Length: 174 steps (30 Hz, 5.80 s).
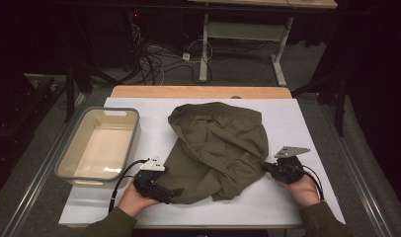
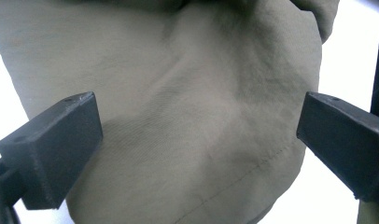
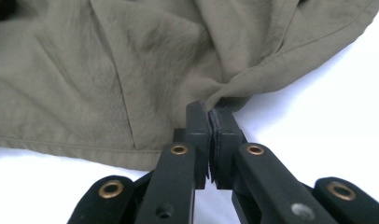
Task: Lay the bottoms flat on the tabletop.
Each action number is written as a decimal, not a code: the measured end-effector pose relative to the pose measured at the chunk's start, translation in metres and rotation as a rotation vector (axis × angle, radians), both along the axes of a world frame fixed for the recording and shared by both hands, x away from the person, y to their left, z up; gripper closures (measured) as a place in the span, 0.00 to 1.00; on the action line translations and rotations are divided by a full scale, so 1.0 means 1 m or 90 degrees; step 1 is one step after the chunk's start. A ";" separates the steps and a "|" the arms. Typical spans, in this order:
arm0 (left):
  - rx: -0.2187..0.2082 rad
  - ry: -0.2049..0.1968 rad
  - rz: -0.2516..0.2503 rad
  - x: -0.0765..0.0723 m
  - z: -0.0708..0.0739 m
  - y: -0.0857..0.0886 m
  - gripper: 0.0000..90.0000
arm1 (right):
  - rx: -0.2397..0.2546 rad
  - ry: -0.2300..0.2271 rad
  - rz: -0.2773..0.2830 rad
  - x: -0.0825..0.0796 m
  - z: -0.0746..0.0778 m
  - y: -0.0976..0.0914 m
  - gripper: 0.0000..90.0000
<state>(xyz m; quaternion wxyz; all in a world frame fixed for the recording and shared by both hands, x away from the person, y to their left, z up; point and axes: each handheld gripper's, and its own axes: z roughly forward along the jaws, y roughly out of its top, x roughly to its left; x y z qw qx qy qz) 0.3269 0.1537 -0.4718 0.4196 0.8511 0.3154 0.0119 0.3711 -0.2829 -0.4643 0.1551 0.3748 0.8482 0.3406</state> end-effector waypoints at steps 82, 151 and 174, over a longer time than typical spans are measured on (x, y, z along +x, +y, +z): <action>0.000 0.005 0.004 0.001 -0.002 0.001 0.00 | 0.163 -0.003 0.059 -0.029 0.022 -0.008 0.46; -0.002 0.003 0.003 0.001 -0.001 0.000 0.00 | 0.182 -0.116 0.184 -0.036 0.066 0.052 0.98; -0.005 0.000 0.007 0.001 0.000 0.003 0.00 | 0.107 -0.032 0.339 -0.015 0.021 0.182 0.98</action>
